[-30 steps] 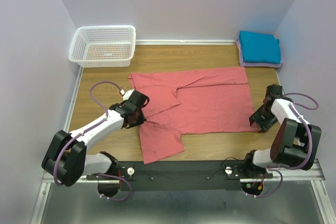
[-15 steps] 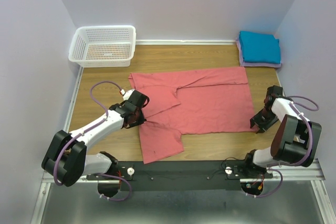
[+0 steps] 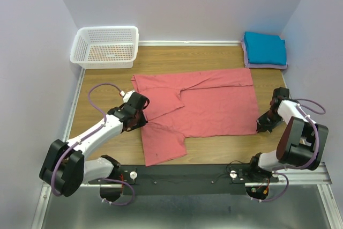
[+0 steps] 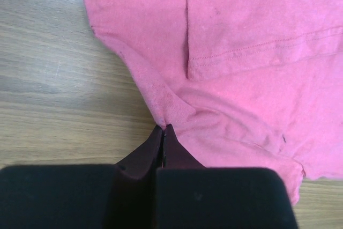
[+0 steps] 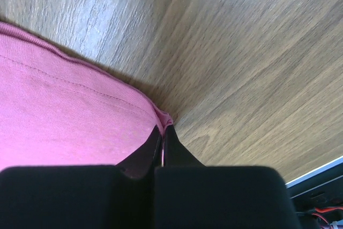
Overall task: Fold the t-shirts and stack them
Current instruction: Fold the tshirt
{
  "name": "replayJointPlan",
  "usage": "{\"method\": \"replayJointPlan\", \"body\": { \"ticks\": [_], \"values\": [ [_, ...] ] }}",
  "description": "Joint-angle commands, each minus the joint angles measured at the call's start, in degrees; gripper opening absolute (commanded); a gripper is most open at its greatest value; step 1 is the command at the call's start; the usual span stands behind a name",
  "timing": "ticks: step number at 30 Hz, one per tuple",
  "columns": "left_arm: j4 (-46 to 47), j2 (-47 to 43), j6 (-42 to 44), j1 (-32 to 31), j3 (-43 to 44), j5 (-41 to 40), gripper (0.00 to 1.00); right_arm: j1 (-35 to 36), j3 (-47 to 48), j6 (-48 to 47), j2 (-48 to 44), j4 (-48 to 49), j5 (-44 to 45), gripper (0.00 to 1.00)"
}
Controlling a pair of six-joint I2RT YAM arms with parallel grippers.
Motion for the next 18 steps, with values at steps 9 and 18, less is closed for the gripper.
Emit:
{"method": "replayJointPlan", "body": {
  "ticks": [9,18],
  "values": [
    [-4.1,-5.3,2.4,2.8,1.0,3.0,0.00,-1.0,3.3,-3.0,-4.5,-4.5,3.6,0.01],
    [-2.7,-2.6,6.9,8.9,3.1,7.6,0.00,-0.9,10.1,-7.6,-3.0,-5.1,0.1,0.01]
  ]
}}
